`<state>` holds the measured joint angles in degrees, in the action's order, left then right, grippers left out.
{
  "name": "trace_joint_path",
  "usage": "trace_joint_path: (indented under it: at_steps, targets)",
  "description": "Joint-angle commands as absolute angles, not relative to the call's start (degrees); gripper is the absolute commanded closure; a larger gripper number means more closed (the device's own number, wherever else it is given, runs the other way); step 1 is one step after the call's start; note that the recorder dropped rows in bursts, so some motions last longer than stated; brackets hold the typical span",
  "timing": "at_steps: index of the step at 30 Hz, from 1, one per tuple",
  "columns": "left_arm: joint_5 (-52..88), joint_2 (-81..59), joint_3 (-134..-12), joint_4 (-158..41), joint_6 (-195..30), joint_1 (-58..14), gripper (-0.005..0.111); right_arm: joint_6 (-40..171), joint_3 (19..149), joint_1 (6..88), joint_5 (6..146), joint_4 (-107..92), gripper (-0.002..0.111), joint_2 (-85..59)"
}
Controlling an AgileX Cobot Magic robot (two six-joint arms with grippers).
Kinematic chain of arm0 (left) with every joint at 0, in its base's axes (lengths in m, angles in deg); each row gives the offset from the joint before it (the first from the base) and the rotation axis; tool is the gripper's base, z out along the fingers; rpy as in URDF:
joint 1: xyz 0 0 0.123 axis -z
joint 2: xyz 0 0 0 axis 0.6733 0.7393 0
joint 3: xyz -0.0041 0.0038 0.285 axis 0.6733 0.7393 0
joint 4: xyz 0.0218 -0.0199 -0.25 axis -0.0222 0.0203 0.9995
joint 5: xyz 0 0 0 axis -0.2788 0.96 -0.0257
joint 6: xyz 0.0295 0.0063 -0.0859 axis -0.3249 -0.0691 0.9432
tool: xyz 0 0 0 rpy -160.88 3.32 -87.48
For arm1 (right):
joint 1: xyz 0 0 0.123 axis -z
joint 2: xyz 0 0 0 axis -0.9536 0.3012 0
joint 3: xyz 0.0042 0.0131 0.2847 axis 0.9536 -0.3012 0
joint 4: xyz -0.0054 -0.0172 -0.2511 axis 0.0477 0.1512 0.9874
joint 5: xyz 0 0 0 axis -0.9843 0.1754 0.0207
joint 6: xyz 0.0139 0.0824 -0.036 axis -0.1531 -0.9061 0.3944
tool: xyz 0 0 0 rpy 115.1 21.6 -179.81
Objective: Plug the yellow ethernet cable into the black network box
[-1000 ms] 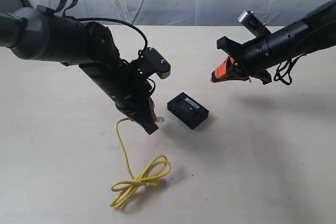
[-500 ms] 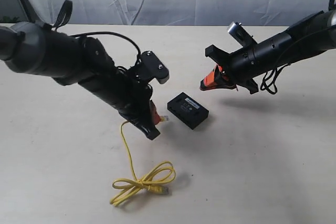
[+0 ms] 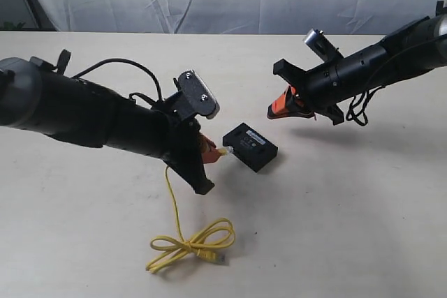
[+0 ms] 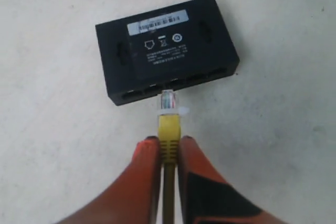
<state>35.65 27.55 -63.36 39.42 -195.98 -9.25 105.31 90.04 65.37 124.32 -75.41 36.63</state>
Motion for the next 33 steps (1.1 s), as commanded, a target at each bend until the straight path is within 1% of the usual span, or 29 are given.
trace_joint_path:
  at_steps: [1,6,10,12,14,17,19,20,21,22,24,28,29,33]
  targets:
    - [35.84,28.9,-63.07,41.23,-197.41,-9.04,0.107,105.57,90.25,65.32,125.12,-76.11,0.109,38.11]
    - [32.06,27.7,-63.07,41.41,-196.8,-9.04,0.107,106.54,90.25,64.96,126.63,-76.79,0.109,38.41]
    - [29.49,21.47,-63.07,41.41,-190.49,-9.04,0.107,107.05,90.25,64.96,127.08,-77.04,0.109,38.41]
    - [29.32,17.64,-63.07,37.08,-184.33,-9.04,0.107,107.05,90.25,64.96,127.62,-77.04,0.109,38.41]
    - [32.0,14.4,-63.07,26.62,-172.64,-9.14,0.107,107.05,90.25,64.96,127.99,-77.04,0.109,38.41]
    - [43.3,12.27,-64.33,4.52,-147.6,-11.03,0.107,107.05,90.25,64.96,128.18,-76.9,0.109,38.41]
    - [54.29,12.39,-67.34,-17.85,-128.62,-12.6,0.107,107.05,90.25,64.96,128.18,-76.9,0.109,38.41]
    - [57.6,12.49,-68.61,-25.17,-122.84,-12.8,0.107,107.05,90.25,64.96,128.3,-76.9,0.109,38.41]
    - [59.83,12.48,-70.06,-34.86,-115.71,-12.8,0.107,107.05,90.25,64.96,128.42,-76.9,0.109,38.41]
    - [59.53,12.35,-70.69,-39.88,-111.65,-12.8,0.107,107.05,90.25,64.96,128.56,-76.9,0.109,38.41]
    - [53.15,11.43,-71.04,-44.2,-108.99,-12.49,0.107,107.05,90.25,64.96,129.43,-76.9,0.109,38.41]
    - [29.34,8.55,-68.61,-31.13,-118.61,-10.8,0.107,107.05,90.25,64.96,130.37,-75.78,0.109,38.41]
    - [25.97,8.24,-67.87,-29.33,-120.23,-9.94,0.107,107.05,90.25,64.96,130.37,-75.67,0.109,38.41]
    - [20.87,7.96,-63.27,-30.04,-120.87,-7.92,0.107,107.05,90.25,64.96,129.46,-75.66,0.109,38.41]
